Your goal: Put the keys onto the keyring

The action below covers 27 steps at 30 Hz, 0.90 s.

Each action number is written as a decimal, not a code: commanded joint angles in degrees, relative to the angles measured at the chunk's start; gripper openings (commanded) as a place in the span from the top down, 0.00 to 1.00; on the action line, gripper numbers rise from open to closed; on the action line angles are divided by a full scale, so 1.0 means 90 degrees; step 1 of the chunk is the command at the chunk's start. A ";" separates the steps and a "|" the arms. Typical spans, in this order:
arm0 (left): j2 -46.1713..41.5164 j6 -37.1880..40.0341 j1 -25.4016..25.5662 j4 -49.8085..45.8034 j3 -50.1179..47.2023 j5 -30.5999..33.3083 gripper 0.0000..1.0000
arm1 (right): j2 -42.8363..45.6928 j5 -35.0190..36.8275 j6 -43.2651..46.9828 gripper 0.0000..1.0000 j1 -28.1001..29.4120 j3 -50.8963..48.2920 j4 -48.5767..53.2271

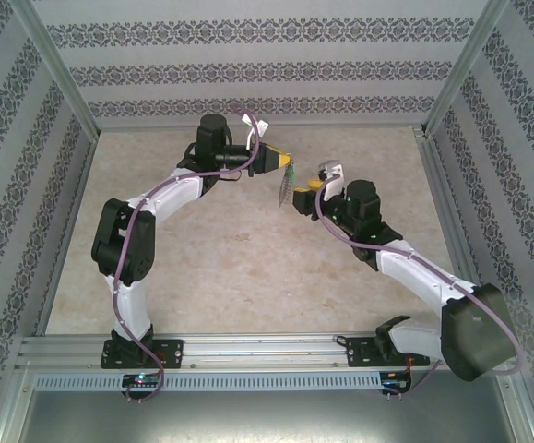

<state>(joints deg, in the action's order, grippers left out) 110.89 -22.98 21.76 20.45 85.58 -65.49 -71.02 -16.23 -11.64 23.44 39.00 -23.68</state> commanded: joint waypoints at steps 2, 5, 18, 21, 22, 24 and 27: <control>-0.0262 0.0151 0.0048 0.0024 -0.0069 -0.0003 1.00 | -0.0279 0.0285 0.0094 0.46 0.0099 0.0345 -0.0537; -0.0271 0.0128 0.0073 0.0023 -0.0064 -0.0027 1.00 | -0.0440 0.0377 0.0112 0.46 0.0130 0.0457 -0.0640; -0.0319 0.0121 0.0140 0.0042 -0.0048 -0.0046 1.00 | -0.1124 0.0436 0.0112 0.47 0.0132 0.0917 -0.0884; -0.0328 0.0120 0.0141 0.0051 -0.0037 -0.0047 1.00 | -0.1184 0.0509 0.0150 0.49 0.0132 0.0906 -0.0898; -0.0324 0.0110 0.0152 0.0052 -0.0036 -0.0040 1.00 | -0.1196 0.0515 0.0153 0.50 0.0130 0.0897 -0.0895; -0.0338 0.0108 0.0152 0.0053 -0.0021 -0.0046 1.00 | -0.1206 0.0507 0.0190 0.54 0.0125 0.0873 -0.0886; -0.0352 0.0121 0.0151 0.0052 -0.0017 -0.0046 1.00 | -0.1196 0.0507 0.0256 0.68 0.0122 0.0814 -0.0875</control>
<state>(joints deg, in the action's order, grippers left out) 110.85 -22.87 22.48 20.03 85.08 -65.28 -81.54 -12.43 -10.63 23.90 45.50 -29.67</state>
